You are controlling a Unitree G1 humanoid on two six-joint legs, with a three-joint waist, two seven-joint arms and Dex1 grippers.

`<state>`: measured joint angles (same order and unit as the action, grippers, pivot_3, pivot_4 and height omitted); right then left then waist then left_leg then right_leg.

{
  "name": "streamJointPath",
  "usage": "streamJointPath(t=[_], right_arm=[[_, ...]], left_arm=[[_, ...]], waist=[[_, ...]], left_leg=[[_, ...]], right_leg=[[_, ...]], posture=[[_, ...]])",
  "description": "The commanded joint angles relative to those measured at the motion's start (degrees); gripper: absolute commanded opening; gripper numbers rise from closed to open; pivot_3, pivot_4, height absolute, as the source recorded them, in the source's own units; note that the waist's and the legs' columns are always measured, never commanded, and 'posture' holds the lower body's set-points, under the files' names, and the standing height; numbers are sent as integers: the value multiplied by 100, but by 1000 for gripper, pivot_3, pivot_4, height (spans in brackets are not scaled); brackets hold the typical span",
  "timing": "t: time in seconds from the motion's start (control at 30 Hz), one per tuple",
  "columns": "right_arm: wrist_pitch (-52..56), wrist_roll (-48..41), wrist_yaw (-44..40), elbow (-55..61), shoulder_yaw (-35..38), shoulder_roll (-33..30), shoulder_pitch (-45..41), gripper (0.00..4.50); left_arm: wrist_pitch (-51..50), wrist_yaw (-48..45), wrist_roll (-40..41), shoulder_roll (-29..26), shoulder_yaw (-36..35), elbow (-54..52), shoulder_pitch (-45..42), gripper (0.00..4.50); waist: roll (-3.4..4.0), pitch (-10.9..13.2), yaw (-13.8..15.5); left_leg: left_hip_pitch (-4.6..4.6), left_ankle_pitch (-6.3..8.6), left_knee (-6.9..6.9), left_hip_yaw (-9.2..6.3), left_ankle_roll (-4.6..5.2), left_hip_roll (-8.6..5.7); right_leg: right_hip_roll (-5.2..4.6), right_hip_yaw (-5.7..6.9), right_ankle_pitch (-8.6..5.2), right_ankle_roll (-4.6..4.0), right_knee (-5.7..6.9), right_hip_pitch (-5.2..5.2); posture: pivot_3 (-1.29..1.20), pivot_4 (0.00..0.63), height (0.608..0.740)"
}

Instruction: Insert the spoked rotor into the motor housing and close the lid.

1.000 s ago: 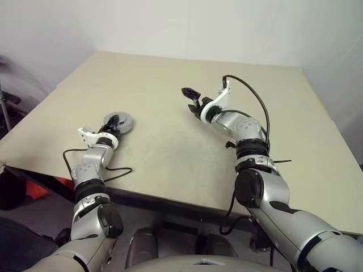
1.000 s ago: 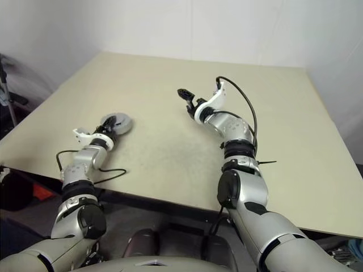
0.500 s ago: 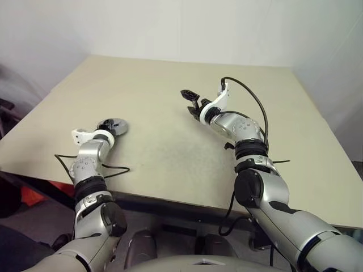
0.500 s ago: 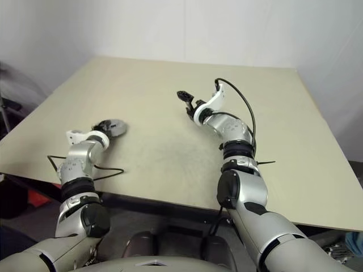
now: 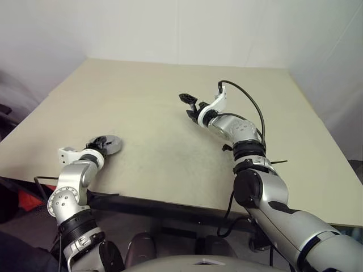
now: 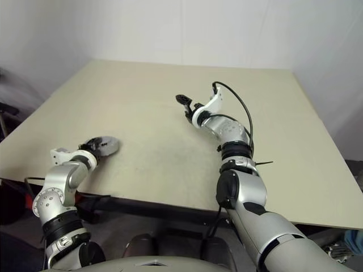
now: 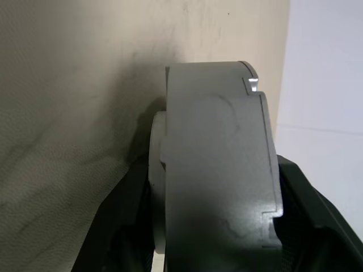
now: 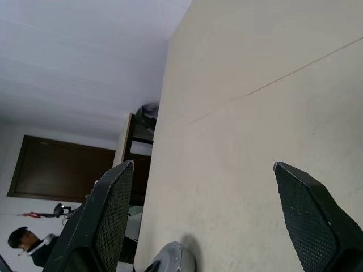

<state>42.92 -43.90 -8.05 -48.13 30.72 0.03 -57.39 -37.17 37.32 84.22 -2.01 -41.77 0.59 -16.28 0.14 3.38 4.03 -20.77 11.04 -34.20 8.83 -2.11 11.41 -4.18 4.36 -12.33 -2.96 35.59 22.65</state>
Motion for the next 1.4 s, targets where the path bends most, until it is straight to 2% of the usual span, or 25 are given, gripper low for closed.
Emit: streamJointPath(t=[0.03,0.2,0.33,0.43,0.63,0.87,1.07,1.2,1.3,1.4], right_arm=[[-54,-17,-65,66,-36,-7,-229,4447],[-53,-1,-105,84,-65,-1,-228,4447],[-33,-10,-129,128,-102,17,-220,4447],[-11,-14,-132,165,-120,15,-199,4447],[38,-34,-114,268,-145,17,-124,4447],[10,-11,-111,244,-166,29,-121,4447],[29,-12,-101,276,-189,10,-97,4500],[32,-7,-98,270,-194,-4,-79,4500],[25,0,-92,244,-201,6,-84,4500],[30,-3,-83,245,-201,6,-82,4500]], left_arm=[[107,-391,-124,-94,88,584,55,2154],[-84,-1974,61,-404,246,1208,-471,2154],[-181,-3015,-179,-714,353,2011,-959,2154],[-69,-3472,-391,-882,281,2564,-1278,2154],[130,-3803,-621,-976,87,2977,-1666,2154],[777,-3172,-1257,-1048,-93,3862,-2098,2154],[883,-2447,-1445,-971,-272,3994,-2127,3996],[752,-2025,-1326,-837,-378,3496,-1926,3996],[313,-1396,-956,-427,-329,2561,-1493,3996],[-18,-804,-608,-68,-212,1720,-1015,3996]], waist=[[6,-4,10],[6,-1,134],[-10,11,196],[-17,13,201],[-18,14,183],[-18,14,162],[-17,15,146],[-16,14,109],[-15,14,103],[-14,12,125]], left_leg=[[12,-1,0,0,-1,-1],[28,-19,1,1,-30,-4],[7,-24,1,-6,-37,2],[-15,-49,0,-13,-76,1],[-60,-41,8,-15,-62,3],[-87,-28,7,-16,-40,5],[-43,-32,7,-13,-47,8],[-9,-32,7,-16,-47,13],[-13,-29,7,-16,-42,15],[-22,-12,5,-15,-17,15]], right_leg=[[0,0,0,0,0,-4],[0,8,0,2,5,-16],[-1,12,4,9,0,-13],[-3,12,11,17,-3,-7],[0,13,49,-8,-2,35],[2,18,47,-7,-4,61],[2,13,33,-20,3,28],[1,-2,12,2,4,6],[1,-1,32,-35,5,11],[0,4,32,-31,2,14]], posture=[[0,0,740],[0,0,740],[0,0,740],[0,0,740],[0,0,740],[0,0,740],[0,0,740],[0,0,740],[0,0,740],[0,0,740]])
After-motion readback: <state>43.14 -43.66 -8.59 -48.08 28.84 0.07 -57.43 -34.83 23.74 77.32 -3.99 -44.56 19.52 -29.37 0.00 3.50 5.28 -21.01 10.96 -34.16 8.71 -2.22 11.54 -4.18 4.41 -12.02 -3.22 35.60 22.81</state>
